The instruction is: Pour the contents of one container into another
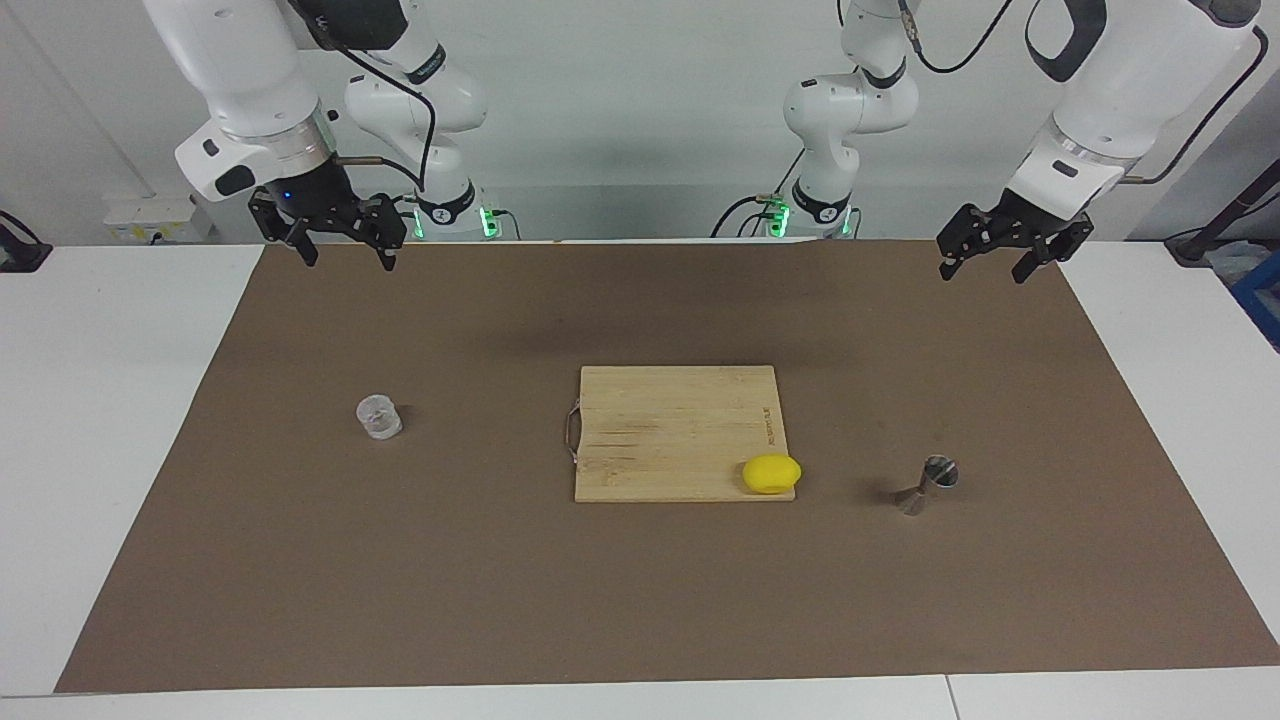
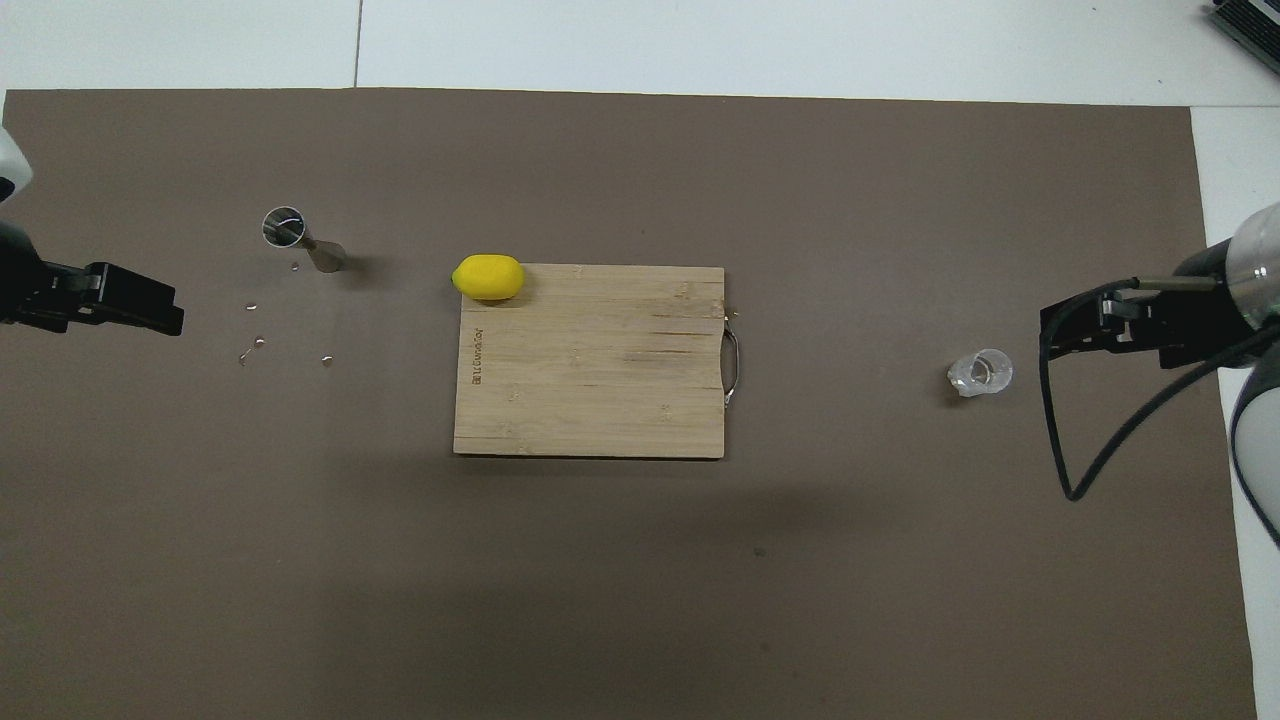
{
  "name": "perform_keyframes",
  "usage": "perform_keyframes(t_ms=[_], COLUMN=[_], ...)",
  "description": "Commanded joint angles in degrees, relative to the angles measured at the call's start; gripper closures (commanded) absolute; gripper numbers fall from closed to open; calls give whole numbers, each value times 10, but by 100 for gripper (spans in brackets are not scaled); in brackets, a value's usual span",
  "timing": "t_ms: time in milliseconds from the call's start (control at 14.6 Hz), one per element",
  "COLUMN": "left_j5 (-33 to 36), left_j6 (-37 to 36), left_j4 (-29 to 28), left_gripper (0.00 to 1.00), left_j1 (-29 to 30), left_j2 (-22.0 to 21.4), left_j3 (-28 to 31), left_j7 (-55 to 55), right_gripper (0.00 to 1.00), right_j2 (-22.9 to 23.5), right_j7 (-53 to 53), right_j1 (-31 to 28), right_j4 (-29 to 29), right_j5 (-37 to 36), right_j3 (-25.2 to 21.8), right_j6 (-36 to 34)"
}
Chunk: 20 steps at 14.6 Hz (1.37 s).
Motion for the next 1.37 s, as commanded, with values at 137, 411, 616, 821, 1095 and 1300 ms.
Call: perform_keyframes(t_ms=[137,411,616,821,1095,1300], left_j5=[-3,-3,-3,-3,-12,-58], left_j6=[-3,-2,2,19,24,13], left_j4=[6,6,1,-23,-30,-22], left_gripper=[0,0,0,0,0,0], left_j1=[4,-2,-4,-4,7,25], left_j2=[2,2,0,-7,11,62], left_j3=[-2,-3,-3,-3,-2,21], left_j7=[8,7,7,6,6,2], right_gripper=[0,0,0,0,0,0], right_j2=[-13,-12,-13,-13,-12,-12], right_j7=[-14,-14,-14,-14,-14,-14], right_j1=[-5,-5,-5,-5,-5,-5], right_j4=[-12,-12,-13,-13,-13,-13], right_j5=[12,12,12,12,12,12], right_j3=[0,0,0,0,0,0], right_j6=[-2,-3,-2,-3,-3,-3])
